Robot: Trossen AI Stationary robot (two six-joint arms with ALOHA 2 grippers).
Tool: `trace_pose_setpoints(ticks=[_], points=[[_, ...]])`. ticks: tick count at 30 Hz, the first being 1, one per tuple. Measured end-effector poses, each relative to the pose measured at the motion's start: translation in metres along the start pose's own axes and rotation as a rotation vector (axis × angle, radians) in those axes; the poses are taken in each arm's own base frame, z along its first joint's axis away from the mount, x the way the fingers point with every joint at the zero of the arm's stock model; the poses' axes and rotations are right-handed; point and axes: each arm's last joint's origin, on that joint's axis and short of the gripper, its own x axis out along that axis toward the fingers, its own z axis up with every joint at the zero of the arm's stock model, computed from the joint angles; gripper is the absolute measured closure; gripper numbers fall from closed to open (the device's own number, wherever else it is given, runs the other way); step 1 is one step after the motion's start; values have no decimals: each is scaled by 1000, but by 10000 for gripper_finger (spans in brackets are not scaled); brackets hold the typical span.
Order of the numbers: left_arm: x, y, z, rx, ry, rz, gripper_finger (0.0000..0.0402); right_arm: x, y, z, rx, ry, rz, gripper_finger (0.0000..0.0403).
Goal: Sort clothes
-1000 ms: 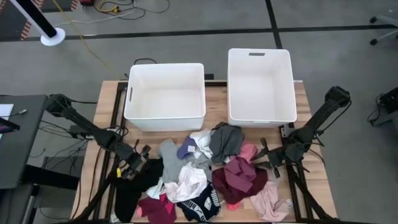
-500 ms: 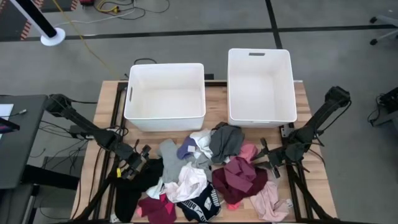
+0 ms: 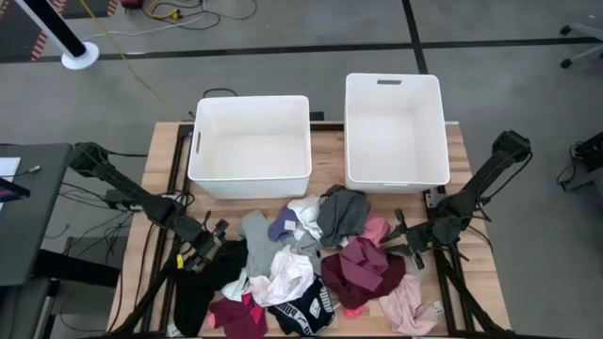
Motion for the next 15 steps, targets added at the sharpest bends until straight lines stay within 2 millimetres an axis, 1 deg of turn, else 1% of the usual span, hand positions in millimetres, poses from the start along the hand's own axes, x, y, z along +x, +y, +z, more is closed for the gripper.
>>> trace_pose_setpoints(ticks=[3,6,9,15], points=[[0,0,0,0,0,0,127,0,-1,0,-23,3,-20,277],[0,0,0,0,0,0,127,1,-4,0,-111,12,-48,277],[0,0,0,0,0,0,127,2,-6,-1,-162,19,-63,277],[0,0,0,0,0,0,127,3,-8,1,-165,3,-83,277]])
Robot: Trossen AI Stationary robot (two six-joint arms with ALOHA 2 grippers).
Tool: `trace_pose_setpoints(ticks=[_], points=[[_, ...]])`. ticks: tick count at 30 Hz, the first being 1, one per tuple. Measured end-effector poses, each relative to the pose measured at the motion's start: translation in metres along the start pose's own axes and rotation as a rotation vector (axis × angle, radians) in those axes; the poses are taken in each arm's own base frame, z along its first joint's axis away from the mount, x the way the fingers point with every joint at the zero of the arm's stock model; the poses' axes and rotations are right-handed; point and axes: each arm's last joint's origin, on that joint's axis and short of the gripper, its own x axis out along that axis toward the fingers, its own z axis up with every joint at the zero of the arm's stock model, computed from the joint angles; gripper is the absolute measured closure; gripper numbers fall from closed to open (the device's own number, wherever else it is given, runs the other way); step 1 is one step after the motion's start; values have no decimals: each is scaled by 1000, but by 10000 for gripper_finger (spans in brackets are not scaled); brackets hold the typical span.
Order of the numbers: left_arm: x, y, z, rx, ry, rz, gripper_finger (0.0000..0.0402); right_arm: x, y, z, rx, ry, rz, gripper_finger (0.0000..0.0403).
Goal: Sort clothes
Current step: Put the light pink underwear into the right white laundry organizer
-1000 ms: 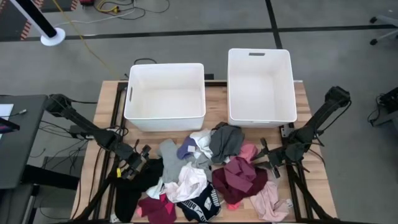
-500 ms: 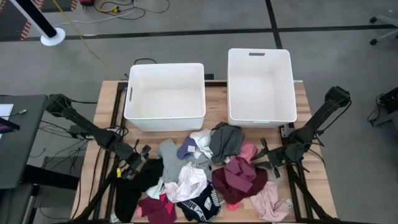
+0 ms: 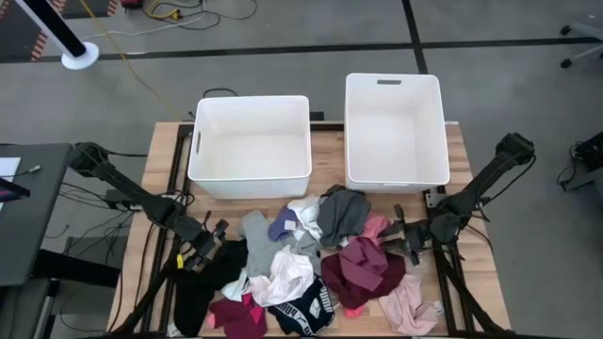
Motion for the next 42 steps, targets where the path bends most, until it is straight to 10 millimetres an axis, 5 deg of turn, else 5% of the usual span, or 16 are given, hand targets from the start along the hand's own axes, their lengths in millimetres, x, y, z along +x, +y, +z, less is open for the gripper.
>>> trace_pose_setpoints(ticks=[25,35,42], points=[[0,0,0,0,1,0,127,-21,-45,70,715,-680,-164,277],[0,0,0,0,1,0,127,-8,-68,132,433,-639,-281,277],[0,0,0,0,1,0,127,17,-89,191,271,-328,-254,254]])
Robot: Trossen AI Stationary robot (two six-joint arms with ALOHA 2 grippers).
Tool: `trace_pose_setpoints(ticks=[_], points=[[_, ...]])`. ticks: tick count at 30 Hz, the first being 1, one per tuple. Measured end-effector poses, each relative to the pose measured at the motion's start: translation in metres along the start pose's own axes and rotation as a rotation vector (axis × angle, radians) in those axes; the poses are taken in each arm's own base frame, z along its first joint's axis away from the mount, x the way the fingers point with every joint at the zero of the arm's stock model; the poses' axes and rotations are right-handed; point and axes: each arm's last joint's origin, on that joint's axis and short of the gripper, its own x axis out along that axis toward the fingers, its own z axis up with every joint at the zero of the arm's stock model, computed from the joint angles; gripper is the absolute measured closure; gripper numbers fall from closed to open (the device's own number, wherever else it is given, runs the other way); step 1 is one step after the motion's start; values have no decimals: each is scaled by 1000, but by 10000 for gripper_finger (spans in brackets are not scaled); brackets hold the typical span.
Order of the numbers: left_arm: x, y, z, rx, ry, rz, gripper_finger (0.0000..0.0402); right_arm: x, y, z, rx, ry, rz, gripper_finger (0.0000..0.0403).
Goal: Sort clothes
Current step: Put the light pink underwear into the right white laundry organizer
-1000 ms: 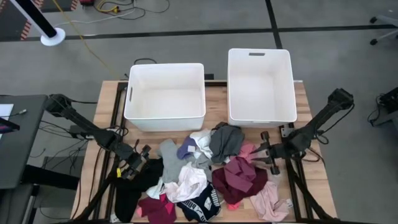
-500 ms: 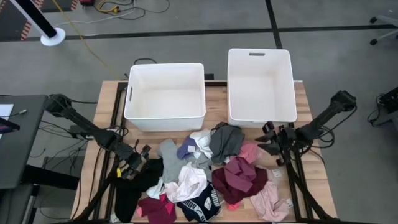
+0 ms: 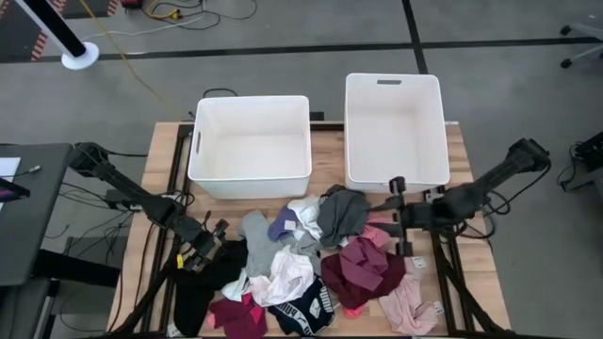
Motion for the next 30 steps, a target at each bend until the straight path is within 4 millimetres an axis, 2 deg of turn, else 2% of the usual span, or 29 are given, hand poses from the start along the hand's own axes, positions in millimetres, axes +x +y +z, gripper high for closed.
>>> trace_pose_setpoints(ticks=[6,11,16,20,25,30], points=[[0,0,0,0,0,0,127,22,2,24,-50,324,43,205],[0,0,0,0,0,0,127,44,5,45,-40,392,36,183],[0,0,0,0,0,0,127,74,21,49,-32,430,126,176],[0,0,0,0,0,0,127,99,38,35,-63,527,179,174],[0,0,0,0,0,0,127,127,52,5,-98,639,174,174],[0,0,0,0,0,0,127,155,66,-30,-83,676,211,174]])
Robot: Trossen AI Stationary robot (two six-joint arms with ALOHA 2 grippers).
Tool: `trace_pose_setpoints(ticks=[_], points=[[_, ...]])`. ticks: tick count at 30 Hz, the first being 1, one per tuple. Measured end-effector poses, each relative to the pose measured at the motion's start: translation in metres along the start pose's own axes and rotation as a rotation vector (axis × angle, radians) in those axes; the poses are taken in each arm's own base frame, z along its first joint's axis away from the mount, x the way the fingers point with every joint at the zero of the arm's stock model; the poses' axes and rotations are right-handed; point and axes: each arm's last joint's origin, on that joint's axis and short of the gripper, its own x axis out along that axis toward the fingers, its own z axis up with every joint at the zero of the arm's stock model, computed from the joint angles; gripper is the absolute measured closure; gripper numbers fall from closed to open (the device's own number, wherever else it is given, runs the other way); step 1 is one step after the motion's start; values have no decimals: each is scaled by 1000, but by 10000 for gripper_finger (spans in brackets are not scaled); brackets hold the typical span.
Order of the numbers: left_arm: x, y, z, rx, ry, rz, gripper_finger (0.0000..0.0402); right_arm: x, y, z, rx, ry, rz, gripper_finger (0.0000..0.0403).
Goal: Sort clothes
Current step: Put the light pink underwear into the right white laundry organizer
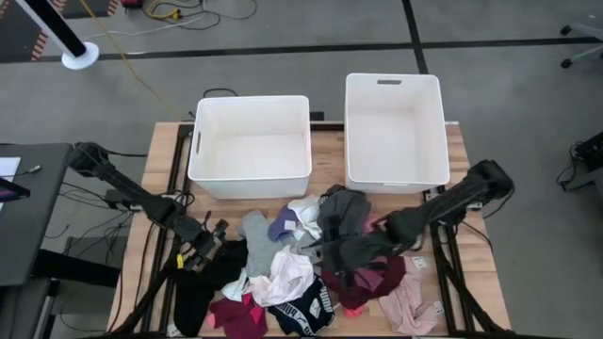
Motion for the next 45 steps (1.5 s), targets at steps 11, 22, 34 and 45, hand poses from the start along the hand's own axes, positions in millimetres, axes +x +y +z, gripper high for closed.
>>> trace_pose_setpoints(ticks=[11,22,34,45], points=[[0,0,0,0,0,0,127,80,3,-11,-37,-90,85,174],[0,0,0,0,0,0,127,132,-1,-20,-59,72,142,175],[0,0,0,2,2,0,127,138,2,-29,-64,133,178,316],[0,0,0,2,1,0,127,127,11,-17,-119,100,156,400]])
